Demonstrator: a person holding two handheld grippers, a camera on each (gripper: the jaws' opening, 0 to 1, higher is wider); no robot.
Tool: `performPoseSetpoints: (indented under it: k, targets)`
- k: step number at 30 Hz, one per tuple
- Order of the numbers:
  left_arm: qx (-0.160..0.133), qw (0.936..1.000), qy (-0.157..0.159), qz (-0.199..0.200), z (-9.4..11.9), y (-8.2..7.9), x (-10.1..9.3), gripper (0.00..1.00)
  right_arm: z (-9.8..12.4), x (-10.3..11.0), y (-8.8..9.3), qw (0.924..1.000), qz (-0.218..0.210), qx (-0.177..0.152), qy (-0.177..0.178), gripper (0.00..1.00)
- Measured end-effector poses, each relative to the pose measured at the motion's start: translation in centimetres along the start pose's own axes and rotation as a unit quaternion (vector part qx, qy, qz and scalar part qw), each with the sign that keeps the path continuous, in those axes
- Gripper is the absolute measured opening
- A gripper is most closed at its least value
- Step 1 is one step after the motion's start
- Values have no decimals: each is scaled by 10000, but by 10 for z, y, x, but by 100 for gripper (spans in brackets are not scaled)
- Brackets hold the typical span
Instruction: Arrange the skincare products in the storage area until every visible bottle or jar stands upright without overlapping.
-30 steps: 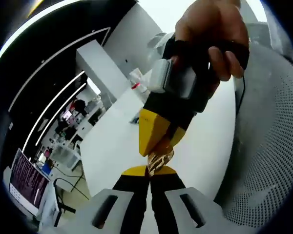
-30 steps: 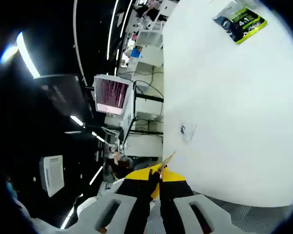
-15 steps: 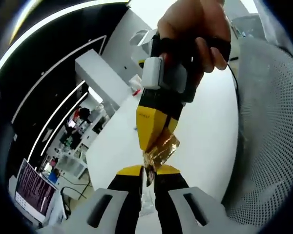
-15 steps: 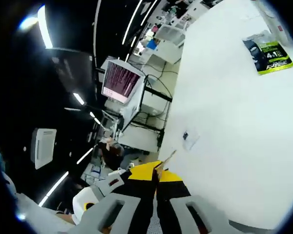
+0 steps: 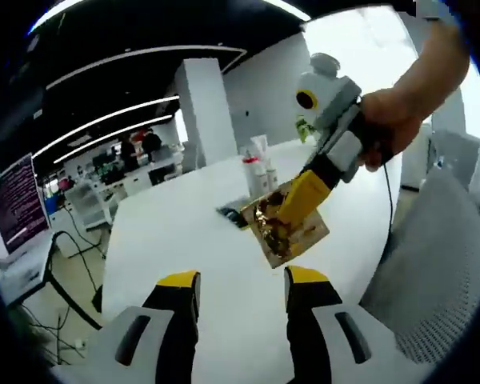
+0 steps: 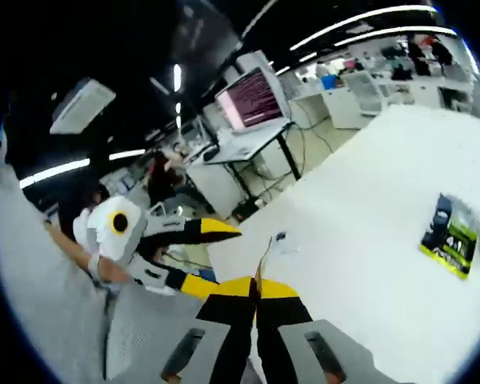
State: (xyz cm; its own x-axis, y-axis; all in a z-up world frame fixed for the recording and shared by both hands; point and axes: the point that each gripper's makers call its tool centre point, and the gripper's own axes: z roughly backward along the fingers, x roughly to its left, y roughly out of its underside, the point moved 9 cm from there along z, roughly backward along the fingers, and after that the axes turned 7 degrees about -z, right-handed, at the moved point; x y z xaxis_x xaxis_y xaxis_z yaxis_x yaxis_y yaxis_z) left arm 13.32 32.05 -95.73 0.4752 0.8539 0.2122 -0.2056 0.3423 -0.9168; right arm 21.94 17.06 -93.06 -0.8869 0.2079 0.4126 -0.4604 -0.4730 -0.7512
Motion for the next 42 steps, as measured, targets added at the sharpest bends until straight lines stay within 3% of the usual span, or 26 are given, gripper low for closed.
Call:
performPoseSetpoints:
  k: [2,4,8,12,14,17,18,20,22,23,24,26,32,36,42]
  targets:
    - [69,9995,309,39,-1,2,-7,43,-1,11,-3,9986,435,74,-298,0]
    - [7,9991,405,-143,-1,0,-12,43,-1,22,-7,9902,1268,128,-576,0]
    - [-131,9985,514,-149,-1,-2,-15,46,-3,28,-5,9847,1566,336,-687,0]
    - [-267,9968,647,-390,-1,-4,-20,59,-4,32,3,9726,2018,715,-906,0]
    - [-322,9941,807,-648,0,-5,-24,56,-3,36,4,9648,2307,800,-973,0]
    - [-262,9891,1009,-1044,1,-3,-28,46,-4,40,5,9607,2417,830,-1081,0]
    - [-264,9891,1035,-1013,1,-3,-29,43,-5,40,5,9603,2433,807,-1101,0]
    - [-332,9876,1162,-1003,3,-4,-30,32,-6,40,4,9606,2426,741,-1133,0]
    - [-338,9859,1234,-1077,5,-5,-30,15,-10,41,1,9602,2503,678,-1040,0]
    - [-167,9886,1151,-952,6,-2,-27,9,-11,38,1,9597,2541,761,-932,0]
    - [-184,9899,1156,-804,6,-3,-25,3,-12,38,1,9603,2525,705,-951,0]
    - [-42,9928,1177,-197,6,-1,-22,1,-13,38,1,9610,2530,643,-915,0]
    - [242,9901,1261,569,7,4,-17,0,-19,36,5,9778,1874,441,-824,0]
    - [266,9894,1337,500,8,4,-19,0,-20,31,10,9856,1487,453,-671,1]
    - [333,9877,1417,562,8,6,-20,0,-17,24,22,9872,1324,607,-651,10]
